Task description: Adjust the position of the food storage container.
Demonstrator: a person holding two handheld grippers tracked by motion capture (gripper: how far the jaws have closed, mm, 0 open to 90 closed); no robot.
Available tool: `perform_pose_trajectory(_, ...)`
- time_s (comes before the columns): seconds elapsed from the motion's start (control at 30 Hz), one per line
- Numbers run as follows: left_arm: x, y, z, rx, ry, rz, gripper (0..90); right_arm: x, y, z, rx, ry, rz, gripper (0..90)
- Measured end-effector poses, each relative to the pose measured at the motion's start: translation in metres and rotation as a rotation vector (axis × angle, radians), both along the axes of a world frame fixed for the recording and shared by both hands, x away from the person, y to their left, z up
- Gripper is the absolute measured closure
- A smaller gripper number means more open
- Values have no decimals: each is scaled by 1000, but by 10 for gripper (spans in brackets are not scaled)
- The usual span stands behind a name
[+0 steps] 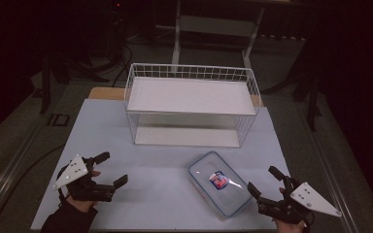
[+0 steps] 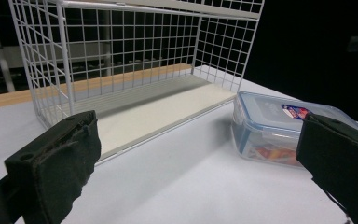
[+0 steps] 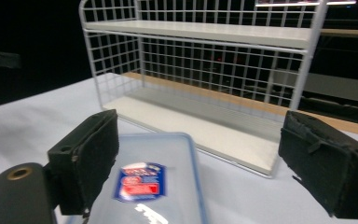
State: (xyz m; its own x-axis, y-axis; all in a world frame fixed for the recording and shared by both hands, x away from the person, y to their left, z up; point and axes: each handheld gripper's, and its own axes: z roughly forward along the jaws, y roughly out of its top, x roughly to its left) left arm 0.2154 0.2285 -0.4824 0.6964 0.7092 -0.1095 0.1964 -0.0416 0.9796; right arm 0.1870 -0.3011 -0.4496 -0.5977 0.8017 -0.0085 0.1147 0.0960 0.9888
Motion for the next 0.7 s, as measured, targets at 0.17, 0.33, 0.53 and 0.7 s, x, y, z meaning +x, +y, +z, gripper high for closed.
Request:
perform_pose_trajectory(0.17,-1,0,2,-4,-11,4,0,-9,12,16,10,4,55,115)
perform_pose_trajectory(0.33,-2,0,3,-9,-18,4,0,-10,21,28,42,66,105,115)
perform_pose_trajectory(0.53,-1,-3,2,-7,-17,-10,0,-11,36,35,2,123,154,133)
perform_pose_trajectory(0.7,-1,-4,2,-8,-13,-14,0,-11,53,22,-9,195,219,161)
